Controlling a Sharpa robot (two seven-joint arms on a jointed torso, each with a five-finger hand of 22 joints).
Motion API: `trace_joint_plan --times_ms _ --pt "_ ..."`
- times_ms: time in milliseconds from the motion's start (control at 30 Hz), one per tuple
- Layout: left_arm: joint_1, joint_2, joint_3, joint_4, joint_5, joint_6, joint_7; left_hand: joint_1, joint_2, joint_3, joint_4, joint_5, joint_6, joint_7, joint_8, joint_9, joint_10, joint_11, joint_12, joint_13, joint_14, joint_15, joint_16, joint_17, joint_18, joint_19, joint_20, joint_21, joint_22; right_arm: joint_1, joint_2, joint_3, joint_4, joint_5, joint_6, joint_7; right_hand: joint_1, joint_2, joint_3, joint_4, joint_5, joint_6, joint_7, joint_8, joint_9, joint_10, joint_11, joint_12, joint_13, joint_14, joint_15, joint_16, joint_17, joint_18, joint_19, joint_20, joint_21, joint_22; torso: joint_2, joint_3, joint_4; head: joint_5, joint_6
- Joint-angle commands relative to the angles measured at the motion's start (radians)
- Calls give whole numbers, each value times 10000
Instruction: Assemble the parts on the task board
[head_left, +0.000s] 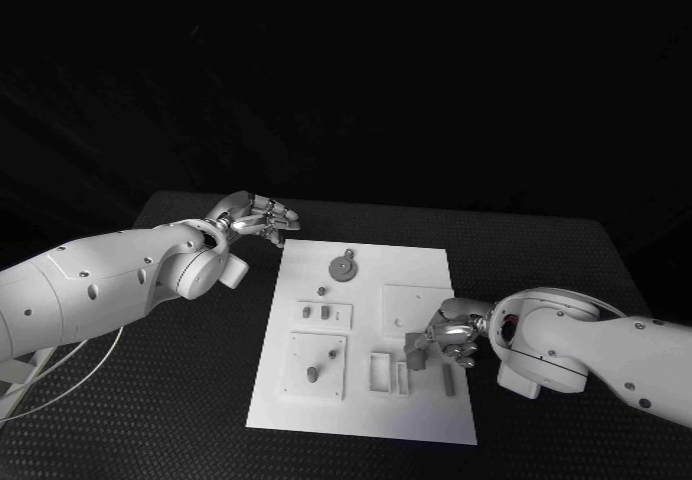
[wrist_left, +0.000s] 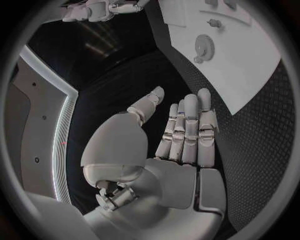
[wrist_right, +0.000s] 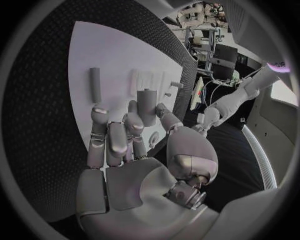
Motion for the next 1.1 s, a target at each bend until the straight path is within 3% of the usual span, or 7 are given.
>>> trace_joint_plan --times_ms 33,167,333,600,733,900,1100 --pt "5 8 6 21 55 141 89 -24 14 -36 5 46 -58 -27 66 -13 20 28 31 -14 -3 -9 -66 17 342 59 -7 -31 16 -5 117 -9 -9 923 158 -104 21 99 11 -41 32 55 -11 16 2 -63 -9 -69 -16 -21 -20 -67 -24 485 61 0 27 165 0 0 10 4 -14" --pt "6 13 6 32 53 164 58 -22 12 -37 7 46 -58 -27 67 -14 19 29 30 -16 -3 -8 -66 18 341 59 -6 -32 17 -3 346 -11 -116 1308 464 -191 -15 83 -7 -32 31 41 -4 -1 0 -85 -2 -103 -43 -45 -15 -83 -63 485 44 12 18 165 -4 -10 5 8 -38" --pt "6 33 6 44 46 194 57 -10 16 -32 5 48 -59 -27 67 -15 15 29 28 -18 -2 -8 -67 20 342 60 -7 -34 18 -5 609 -22 -337 1541 460 -214 -46 88 -14 -29 31 18 5 -24 -5 -132 7 -161 -86 -77 -7 -100 -105 484 20 24 5 164 0 -10 18 33 -29" --pt "7 22 6 79 45 188 68 -4 14 -31 7 47 -60 -26 68 -16 7 32 23 -23 -2 -6 -68 22 340 61 -6 -36 20 -12 1037 -201 -627 1504 311 -227 -91 73 -29 -24 31 9 14 -40 -7 -152 16 -181 -100 -100 3 -111 -125 485 -3 38 -6 164 -9 -20 17 40 -67" --pt "7 16 6 103 45 190 63 -3 13 -32 9 47 -60 -26 68 -17 2 33 20 -26 -2 -4 -68 23 339 62 -5 -37 21 -25 1151 -252 -731 1438 318 -227 -106 61 -34 -23 31 8 17 -45 -7 -164 19 -194 -110 -108 6 -115 -133 485 -10 43 -9 165 3 -6 33 68 -78" --pt "7 13 6 99 45 191 63 -2 11 -34 10 47 -61 -25 69 -18 -1 35 18 -29 -2 -3 -69 25 338 63 -4 -39 23 -41 1203 -336 -716 1448 420 -235 -119 49 -38 -23 31 6 19 -51 -7 -172 21 -202 -117 -117 8 -119 -142 485 -16 47 -12 166 -7 -15 9 86 -114" --pt "8 21 6 101 45 198 66 -3 10 -36 13 47 -61 -25 69 -19 -3 36 17 -31 -2 -1 -70 27 337 63 -3 -41 25 -64 1199 -346 -685 1408 418 -235 -124 48 -36 -22 31 3 21 -55 -8 -173 23 -201 -117 -121 10 -122 -145 484 -20 49 -14 166 -2 3 -6 124 -121"
